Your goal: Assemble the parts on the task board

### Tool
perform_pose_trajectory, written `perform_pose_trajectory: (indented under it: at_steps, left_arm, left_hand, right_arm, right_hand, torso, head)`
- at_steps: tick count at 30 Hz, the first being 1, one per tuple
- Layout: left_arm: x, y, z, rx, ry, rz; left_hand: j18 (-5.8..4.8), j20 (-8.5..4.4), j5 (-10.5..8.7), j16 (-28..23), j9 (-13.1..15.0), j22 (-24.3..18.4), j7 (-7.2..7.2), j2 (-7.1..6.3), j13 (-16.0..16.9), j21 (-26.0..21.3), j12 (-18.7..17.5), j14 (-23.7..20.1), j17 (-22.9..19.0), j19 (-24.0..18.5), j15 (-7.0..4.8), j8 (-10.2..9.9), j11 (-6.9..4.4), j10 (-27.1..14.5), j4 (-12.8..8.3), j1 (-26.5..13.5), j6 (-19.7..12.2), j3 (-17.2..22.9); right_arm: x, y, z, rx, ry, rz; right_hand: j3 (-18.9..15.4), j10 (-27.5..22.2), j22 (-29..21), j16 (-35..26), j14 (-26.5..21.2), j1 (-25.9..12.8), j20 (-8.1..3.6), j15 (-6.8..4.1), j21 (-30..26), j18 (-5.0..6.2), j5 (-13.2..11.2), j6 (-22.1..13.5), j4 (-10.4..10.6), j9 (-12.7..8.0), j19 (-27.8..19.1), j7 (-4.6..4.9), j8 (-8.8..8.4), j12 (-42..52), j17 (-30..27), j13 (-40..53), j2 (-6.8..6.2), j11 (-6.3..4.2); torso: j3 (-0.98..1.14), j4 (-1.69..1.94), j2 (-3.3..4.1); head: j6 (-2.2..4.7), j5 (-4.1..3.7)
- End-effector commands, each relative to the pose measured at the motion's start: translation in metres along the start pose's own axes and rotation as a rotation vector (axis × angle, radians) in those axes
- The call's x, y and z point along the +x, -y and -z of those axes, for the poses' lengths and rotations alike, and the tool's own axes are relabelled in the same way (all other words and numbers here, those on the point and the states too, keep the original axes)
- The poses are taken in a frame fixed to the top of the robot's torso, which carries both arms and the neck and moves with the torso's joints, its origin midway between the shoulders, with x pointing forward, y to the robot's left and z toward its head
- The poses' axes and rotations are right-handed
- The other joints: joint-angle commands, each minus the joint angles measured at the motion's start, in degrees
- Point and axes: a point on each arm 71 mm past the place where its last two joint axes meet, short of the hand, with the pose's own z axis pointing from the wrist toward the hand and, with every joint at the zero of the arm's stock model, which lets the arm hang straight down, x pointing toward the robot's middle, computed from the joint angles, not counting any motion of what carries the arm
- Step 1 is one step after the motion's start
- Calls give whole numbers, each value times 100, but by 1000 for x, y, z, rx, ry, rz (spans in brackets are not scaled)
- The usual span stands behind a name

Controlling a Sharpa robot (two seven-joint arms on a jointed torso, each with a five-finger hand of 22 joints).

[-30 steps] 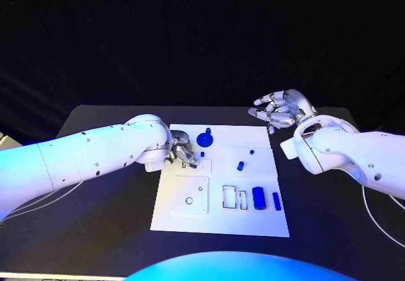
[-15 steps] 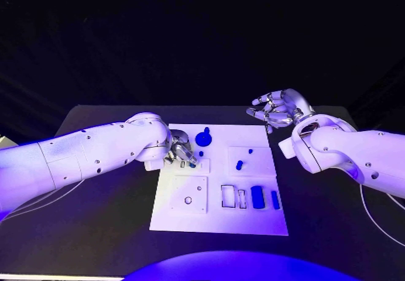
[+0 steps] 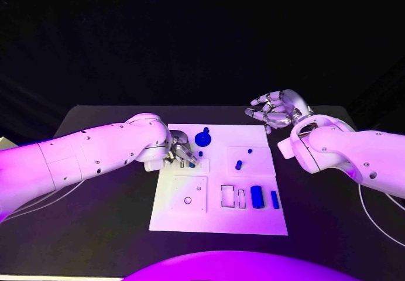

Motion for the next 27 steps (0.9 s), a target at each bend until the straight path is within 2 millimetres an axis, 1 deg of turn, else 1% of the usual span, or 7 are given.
perform_pose_trajectory:
  at_steps: [1, 5, 10, 16, 23, 26, 27]
  left_arm:
    - [6, 3, -2, 11, -28, -1]
    - [6, 2, -2, 9, -24, -1]
    - [5, 1, -2, 7, -23, -2]
    - [5, 1, -2, 7, -23, -5]
    - [5, 0, -1, 6, -16, -8]
    - [5, -1, -1, 5, -11, -9]
    - [4, -1, -1, 5, -9, -9]
  left_hand:
    - [-105, -9, -54, 43, -13, 2, -83, 34, 23, -1, 34, 437, 895, 33, -49, -45, -11, 18, -355, -90, 52, 243]
    - [-104, -18, -58, 43, -22, -5, -89, 65, 39, -11, 34, 438, 897, 37, -55, -68, -15, 17, -260, -130, 74, 88]
    - [-105, -20, -62, 45, -26, -5, -91, 73, 51, -13, 38, 439, 902, 40, -56, -76, -16, 19, -221, -146, 84, 28]
    - [-108, -23, -81, 49, -31, 1, -97, 45, 75, -16, 44, 442, 913, 51, -59, -93, -20, 23, -133, -182, 113, -165]
    - [-107, -27, -99, 51, -39, -9, -99, 33, 103, -27, 51, 444, 920, 53, -61, -113, -22, 28, -16, -217, 144, -399]
    - [-110, -28, -108, 55, -44, -3, -101, 11, 125, -29, 57, 446, 930, 63, -62, -131, -23, 34, 110, -255, 169, -634]
    - [-109, -29, -111, 57, -46, -6, -101, 1, 134, -32, 60, 447, 935, 64, -62, -137, -23, 36, 153, -267, 176, -712]
  right_arm:
    - [1, -1, 0, -11, -15, 3]
    - [1, -1, 0, -11, -16, 3]
    - [1, 0, 1, -10, -17, 4]
    - [1, 0, 1, -10, -18, 4]
    - [1, 0, 1, -10, -18, 4]
    - [0, 0, 1, -10, -17, 4]
    - [0, 0, 1, -10, -17, 4]
  right_hand:
    - [41, -47, -7, -20, 27, -2, -3, -6, -28, 113, 10, -6, 8, -6, 28, 45, 24, -22, -5, -9, -12, 11]
    - [39, -59, -22, -35, 25, -13, -3, -5, -51, 115, -2, -8, 9, -7, 26, 46, 25, -36, -14, -27, -15, 12]
    - [38, -82, -56, -71, 17, -28, -1, -3, -105, 121, -20, -12, 10, -9, 17, 47, 26, -66, -38, -60, -18, 14]
    - [37, -115, -105, -124, 3, -47, 0, 0, -182, 130, -41, -17, 10, -11, 3, 49, 28, -107, -74, -106, -20, 17]
    - [35, -143, -153, -174, -11, -64, 3, 2, -259, 139, -59, -21, 11, -12, -12, 51, 31, -141, -107, -144, -22, 19]
    - [32, -222, -316, -343, -63, -97, 10, 10, -520, 171, -84, -37, 10, -18, -73, 58, 34, -233, -223, -244, -25, 27]
    - [33, -234, -386, -410, -83, -104, 13, 13, -631, 185, -90, -44, 9, -20, -98, 61, 35, -243, -267, -258, -26, 31]
  torso:
    - [1, 0, -2]
    - [5, -1, -1]
    - [0, -1, -5]
    - [2, -1, -6]
    - [-1, -1, -7]
    - [-1, -1, -8]
    - [-2, 0, -7]
  head:
    - [0, -8]
    - [3, -13]
    - [1, -22]
    - [-2, -26]
    - [-1, -26]
    - [2, -27]
    - [17, -34]
